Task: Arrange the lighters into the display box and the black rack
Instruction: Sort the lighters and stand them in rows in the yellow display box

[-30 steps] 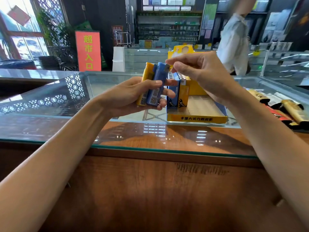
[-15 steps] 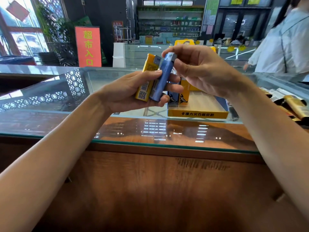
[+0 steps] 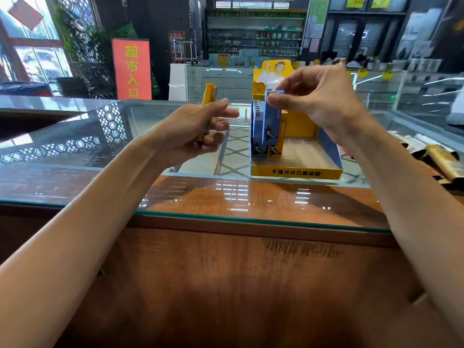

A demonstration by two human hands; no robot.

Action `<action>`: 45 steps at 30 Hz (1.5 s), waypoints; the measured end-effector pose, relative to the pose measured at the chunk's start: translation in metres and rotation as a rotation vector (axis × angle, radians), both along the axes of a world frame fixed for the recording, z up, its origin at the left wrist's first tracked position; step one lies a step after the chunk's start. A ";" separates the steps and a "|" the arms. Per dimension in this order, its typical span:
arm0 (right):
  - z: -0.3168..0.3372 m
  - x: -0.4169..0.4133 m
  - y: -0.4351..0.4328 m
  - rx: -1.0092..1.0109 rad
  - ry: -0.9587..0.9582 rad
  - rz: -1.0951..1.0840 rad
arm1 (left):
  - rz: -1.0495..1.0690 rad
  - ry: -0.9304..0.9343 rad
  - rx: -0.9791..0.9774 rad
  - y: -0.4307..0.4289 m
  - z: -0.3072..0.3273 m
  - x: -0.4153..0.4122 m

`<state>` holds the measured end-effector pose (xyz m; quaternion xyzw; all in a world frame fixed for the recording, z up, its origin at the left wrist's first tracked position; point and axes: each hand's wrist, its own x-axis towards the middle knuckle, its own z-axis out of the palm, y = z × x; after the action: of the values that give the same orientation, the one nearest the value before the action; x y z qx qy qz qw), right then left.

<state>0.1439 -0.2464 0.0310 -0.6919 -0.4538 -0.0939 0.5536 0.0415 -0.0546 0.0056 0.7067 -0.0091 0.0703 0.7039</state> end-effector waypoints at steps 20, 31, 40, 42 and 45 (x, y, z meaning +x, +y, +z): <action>-0.003 -0.014 0.005 -0.175 -0.343 -0.309 | -0.049 0.020 0.031 0.001 -0.002 0.001; -0.005 -0.014 0.003 -0.192 -0.370 -0.338 | -0.063 0.029 0.026 0.001 -0.002 0.002; -0.009 -0.011 0.004 -0.253 -0.499 -0.345 | -0.039 0.028 0.068 -0.001 -0.002 0.000; -0.010 -0.014 0.006 -0.282 -0.543 -0.344 | -0.044 0.032 0.068 -0.001 -0.002 0.000; -0.010 -0.014 0.006 -0.302 -0.543 -0.323 | -0.063 0.033 0.064 -0.002 -0.003 0.001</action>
<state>0.1304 -0.2401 0.0210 -0.7785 -0.4782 -0.2927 0.2820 0.0426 -0.0561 0.0029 0.7294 -0.0222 0.0360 0.6828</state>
